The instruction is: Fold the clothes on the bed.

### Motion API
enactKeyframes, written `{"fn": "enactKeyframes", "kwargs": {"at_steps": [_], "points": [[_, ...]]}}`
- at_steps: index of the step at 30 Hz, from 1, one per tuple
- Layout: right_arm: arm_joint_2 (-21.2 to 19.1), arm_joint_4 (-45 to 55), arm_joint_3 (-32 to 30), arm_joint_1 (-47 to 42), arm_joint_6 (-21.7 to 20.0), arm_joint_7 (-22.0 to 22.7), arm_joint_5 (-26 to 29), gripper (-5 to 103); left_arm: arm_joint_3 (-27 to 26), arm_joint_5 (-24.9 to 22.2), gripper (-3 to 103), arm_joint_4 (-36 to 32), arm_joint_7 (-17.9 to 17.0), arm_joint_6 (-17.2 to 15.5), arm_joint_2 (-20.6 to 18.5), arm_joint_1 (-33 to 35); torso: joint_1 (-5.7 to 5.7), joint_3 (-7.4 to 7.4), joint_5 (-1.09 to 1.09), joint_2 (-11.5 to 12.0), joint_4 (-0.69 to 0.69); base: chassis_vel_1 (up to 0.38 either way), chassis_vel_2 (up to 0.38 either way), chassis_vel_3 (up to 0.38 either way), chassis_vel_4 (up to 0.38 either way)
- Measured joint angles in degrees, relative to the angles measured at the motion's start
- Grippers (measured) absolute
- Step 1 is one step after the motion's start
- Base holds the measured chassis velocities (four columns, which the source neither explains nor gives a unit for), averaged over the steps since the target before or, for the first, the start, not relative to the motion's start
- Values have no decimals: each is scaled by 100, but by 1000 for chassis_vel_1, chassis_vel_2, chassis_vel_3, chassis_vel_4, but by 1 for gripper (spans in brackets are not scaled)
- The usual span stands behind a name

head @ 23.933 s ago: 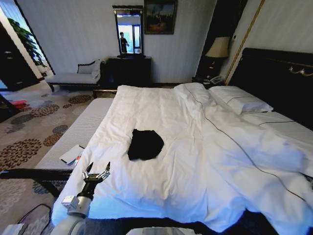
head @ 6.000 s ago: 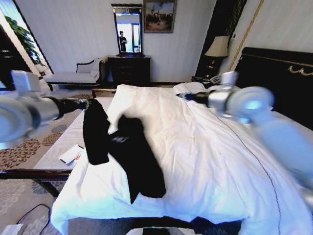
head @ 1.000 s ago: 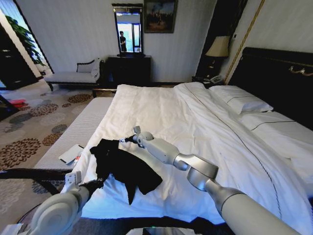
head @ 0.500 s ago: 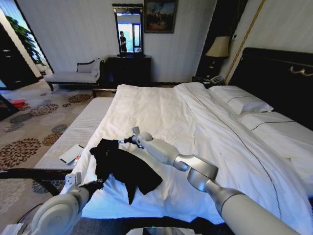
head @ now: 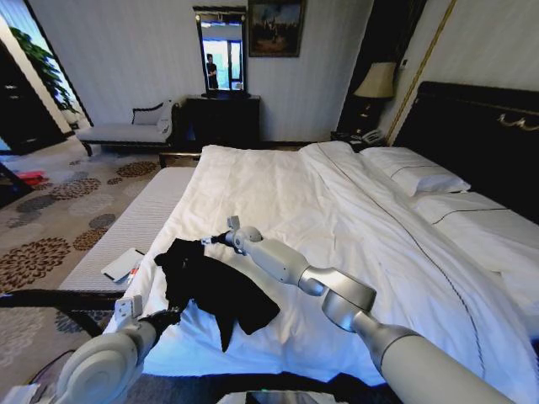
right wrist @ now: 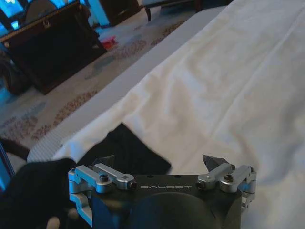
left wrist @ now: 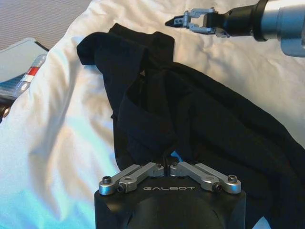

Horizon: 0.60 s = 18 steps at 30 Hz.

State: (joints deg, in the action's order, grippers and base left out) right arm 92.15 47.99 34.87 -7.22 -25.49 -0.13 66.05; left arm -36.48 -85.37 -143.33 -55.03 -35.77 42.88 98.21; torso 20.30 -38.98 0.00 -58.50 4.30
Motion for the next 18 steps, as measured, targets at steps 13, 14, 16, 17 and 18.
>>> {"fn": "enactKeyframes", "kwargs": {"at_steps": [13, 14, 16, 17, 18], "points": [[-2, -29, 173, -256, 29, 0, -18, 100, 42, 24, 0, 5, 31, 15, 10, -33, 0, 0, 0, 0, 1, 0, 0, 0, 0], [-1, 1, 170, -257, 28, 7, 6, 100, 67, -9, 0, 6, 25, 25, 9, -75, 0, 0, 0, 0, 1, 0, 0, 0, 0], [-1, 12, 161, -259, 27, 10, 24, 100, 62, -58, 0, 7, 18, 28, 11, -98, 0, 0, 0, 0, 2, 0, 0, 0, 0], [-1, 10, 163, -263, 27, 11, 27, 100, 48, -62, 0, 7, 15, 29, 12, -96, 0, 0, 0, 0, 3, 0, 0, 0, 0], [-1, -2, 167, -266, 27, 10, 28, 100, 44, -70, 0, 8, 14, 29, 12, -91, 0, 0, 0, 0, 2, 0, 0, 0, 0]]}}
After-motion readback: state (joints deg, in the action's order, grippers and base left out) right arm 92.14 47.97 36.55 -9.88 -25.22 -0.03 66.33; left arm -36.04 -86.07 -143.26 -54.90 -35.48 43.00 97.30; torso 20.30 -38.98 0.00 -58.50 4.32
